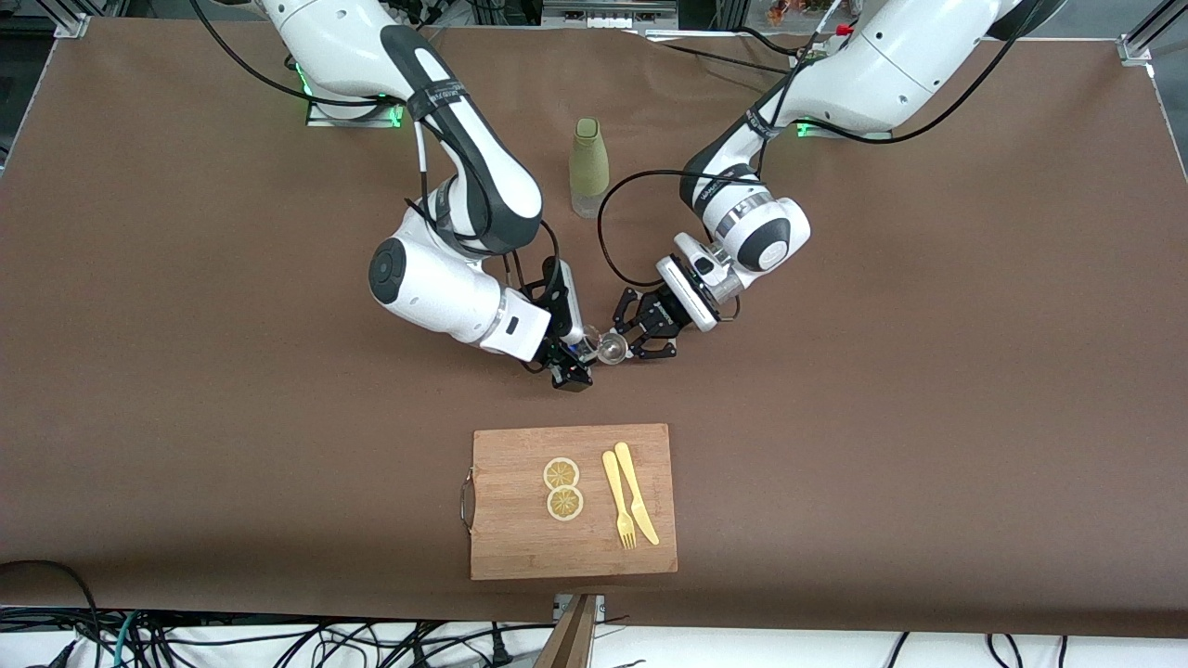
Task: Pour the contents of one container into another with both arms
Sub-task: 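Tilt the beaker with the right gripper to pour into the jigger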
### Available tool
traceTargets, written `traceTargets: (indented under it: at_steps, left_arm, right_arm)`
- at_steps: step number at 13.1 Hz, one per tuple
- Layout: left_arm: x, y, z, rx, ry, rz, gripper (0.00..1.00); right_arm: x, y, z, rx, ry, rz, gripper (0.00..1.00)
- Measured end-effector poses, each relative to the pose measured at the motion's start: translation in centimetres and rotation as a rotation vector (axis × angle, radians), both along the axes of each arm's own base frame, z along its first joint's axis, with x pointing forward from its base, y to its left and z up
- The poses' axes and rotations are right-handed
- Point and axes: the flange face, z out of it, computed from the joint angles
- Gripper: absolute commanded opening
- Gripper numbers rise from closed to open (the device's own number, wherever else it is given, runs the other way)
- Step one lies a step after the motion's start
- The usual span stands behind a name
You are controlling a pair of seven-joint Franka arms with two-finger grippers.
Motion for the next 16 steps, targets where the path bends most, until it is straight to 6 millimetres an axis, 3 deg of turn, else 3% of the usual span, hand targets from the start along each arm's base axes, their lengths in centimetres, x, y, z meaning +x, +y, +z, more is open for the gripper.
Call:
traceTargets:
  at_steps: [5, 16]
  left_arm:
    - [0.0, 0.0, 0.0, -0.001, -0.001, 0.003, 0.00]
    - [0.1, 0.0, 0.1, -0.006, -0.005, 0.002, 0.00]
  right_arm:
    - [-0.4, 1.2, 0.8, -0.027, -0.065, 0.024, 0.13]
    - [-0.3, 1.2, 0.9, -0.020, -0.051, 0.000, 0.13]
